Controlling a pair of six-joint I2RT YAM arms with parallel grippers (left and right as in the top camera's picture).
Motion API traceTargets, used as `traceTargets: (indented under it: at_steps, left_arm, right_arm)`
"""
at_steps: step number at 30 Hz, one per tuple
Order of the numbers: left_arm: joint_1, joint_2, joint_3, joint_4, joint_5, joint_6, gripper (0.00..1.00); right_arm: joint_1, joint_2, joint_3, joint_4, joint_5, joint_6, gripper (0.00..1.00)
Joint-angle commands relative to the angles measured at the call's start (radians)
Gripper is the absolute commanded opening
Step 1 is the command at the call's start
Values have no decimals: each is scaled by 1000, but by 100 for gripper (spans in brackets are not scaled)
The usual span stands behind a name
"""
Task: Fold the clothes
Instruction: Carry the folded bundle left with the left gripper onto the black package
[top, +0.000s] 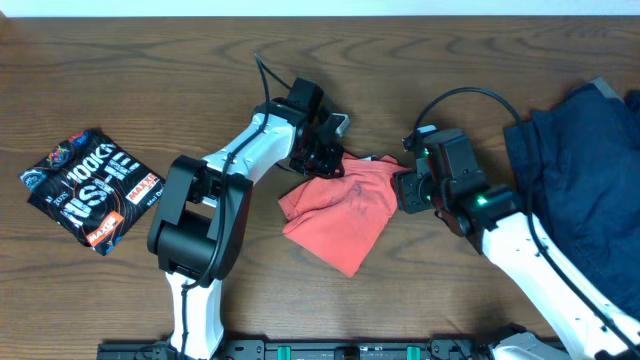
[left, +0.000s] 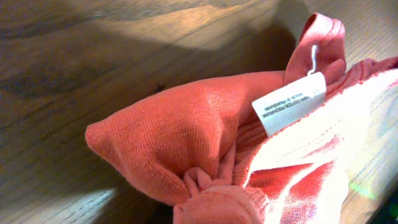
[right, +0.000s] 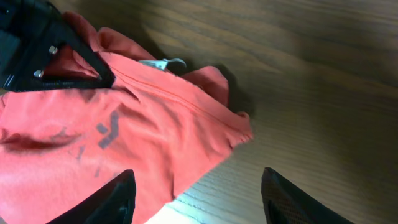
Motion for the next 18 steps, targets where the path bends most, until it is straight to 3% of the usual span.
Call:
traceTargets:
  at_steps: [1,10,18]
  left_arm:
    - [52,-29,23,-15,-82,-15,6]
    - [373,-333,40,-77,-266,-103,6]
    - [726,-435,40,-79,-267,-124,6]
  right_arm:
    - [-21,-37,19,-25,51,-12,63]
    - [-25,-43,19,-107,111,-12,63]
    - [-26,-43,19,-125,137,-11,63]
